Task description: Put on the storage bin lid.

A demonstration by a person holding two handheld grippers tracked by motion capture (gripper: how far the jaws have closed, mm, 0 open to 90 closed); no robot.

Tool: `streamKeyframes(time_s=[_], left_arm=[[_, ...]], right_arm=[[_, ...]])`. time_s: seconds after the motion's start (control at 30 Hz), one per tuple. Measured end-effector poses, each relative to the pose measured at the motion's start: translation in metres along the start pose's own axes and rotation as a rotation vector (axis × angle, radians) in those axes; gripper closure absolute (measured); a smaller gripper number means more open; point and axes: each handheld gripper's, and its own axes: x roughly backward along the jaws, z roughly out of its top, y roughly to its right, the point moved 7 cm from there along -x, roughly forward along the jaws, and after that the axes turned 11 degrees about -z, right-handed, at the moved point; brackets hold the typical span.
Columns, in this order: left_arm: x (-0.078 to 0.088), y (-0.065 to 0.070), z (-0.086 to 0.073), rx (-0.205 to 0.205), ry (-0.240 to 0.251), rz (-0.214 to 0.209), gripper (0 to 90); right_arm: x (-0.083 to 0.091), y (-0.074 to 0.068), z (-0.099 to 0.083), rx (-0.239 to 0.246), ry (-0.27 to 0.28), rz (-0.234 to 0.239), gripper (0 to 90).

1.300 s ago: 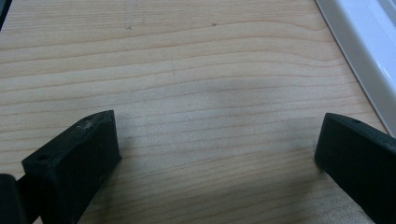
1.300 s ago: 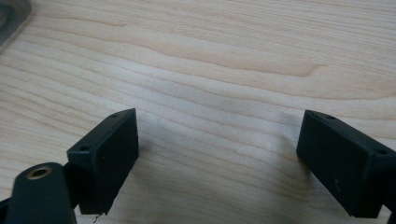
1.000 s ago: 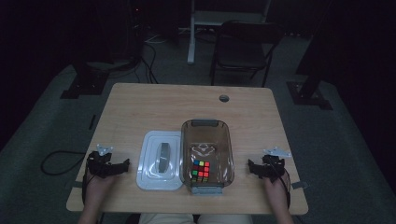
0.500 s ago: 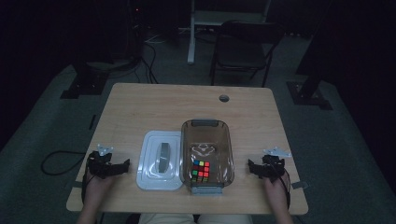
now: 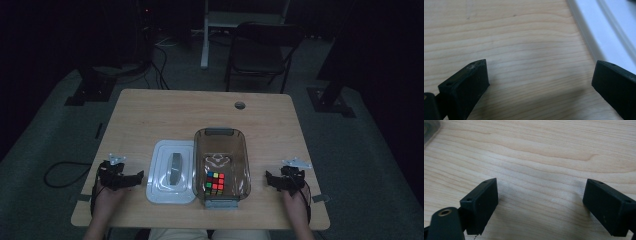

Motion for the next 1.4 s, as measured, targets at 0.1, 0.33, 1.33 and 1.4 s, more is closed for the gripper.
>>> streamKeyframes(time_s=[0.1, 0.33, 1.33, 1.4], left_arm=[[0.001, 0.011, 0.005, -0.018, -0.008, -0.020, 1.6], [0.002, 0.032, 0.014, -0.057, -0.012, -0.082, 1.7], [-0.019, 0.122, 0.036, -0.186, -0.006, -0.228, 1.7], [-0.023, 0.126, 0.036, -0.192, -0.005, -0.229, 1.8]], right_arm=[[0.000, 0.000, 0.000, 0.000, 0.000, 0.000, 12.8], [0.000, 0.000, 0.000, 0.000, 0.000, 0.000, 12.8], [0.000, -0.001, 0.000, 0.008, 0.002, 0.006, 12.8], [0.000, -0.001, 0.000, 0.008, 0.002, 0.008, 12.8]])
